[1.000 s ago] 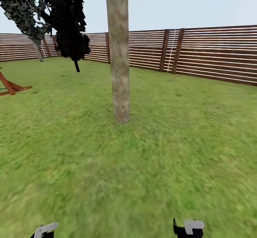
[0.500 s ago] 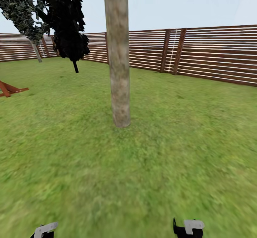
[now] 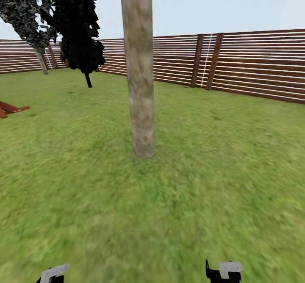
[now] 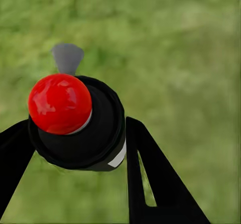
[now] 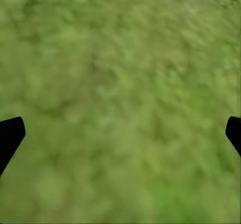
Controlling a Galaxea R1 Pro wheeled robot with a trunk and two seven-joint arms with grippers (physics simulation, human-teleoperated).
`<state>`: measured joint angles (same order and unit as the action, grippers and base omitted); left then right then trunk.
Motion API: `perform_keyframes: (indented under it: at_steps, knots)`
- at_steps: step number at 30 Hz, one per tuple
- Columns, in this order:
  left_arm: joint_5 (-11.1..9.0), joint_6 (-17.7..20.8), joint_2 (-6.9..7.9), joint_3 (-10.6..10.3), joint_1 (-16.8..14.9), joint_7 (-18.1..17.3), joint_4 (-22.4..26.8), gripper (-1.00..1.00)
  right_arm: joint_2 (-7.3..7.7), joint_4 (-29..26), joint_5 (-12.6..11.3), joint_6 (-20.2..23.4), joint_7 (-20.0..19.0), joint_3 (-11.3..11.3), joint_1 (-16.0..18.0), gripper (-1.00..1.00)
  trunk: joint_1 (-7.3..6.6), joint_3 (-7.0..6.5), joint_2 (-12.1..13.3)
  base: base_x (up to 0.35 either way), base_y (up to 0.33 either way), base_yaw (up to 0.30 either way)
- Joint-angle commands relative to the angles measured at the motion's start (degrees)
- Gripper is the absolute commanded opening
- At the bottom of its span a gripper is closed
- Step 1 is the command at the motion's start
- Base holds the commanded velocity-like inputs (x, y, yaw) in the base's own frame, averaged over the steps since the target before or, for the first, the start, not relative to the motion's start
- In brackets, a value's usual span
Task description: In the garden, pick up the pesticide atomizer on the floor and spray pesticide onto both trees until each tree trunk is fully covered.
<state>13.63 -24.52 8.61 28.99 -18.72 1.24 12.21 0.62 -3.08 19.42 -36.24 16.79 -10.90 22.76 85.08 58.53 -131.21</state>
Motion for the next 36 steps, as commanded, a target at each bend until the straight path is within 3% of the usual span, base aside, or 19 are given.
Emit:
perform_keyframes:
  at_steps: [1,36]
  knots:
    - [-0.01,0.00,0.00,0.01,0.00,-0.01,0.01,-1.00,0.00,0.00,0.00,0.01,0.00,0.00,0.00,1.00,0.00,0.00,0.00,0.338,0.000,0.000]
    - [-0.02,0.00,0.09,0.02,0.00,-0.05,0.11,-1.00,-0.19,-0.06,-0.08,0.02,0.02,-0.13,0.00,1.00,0.00,-0.72,0.00,0.337,-0.023,0.000]
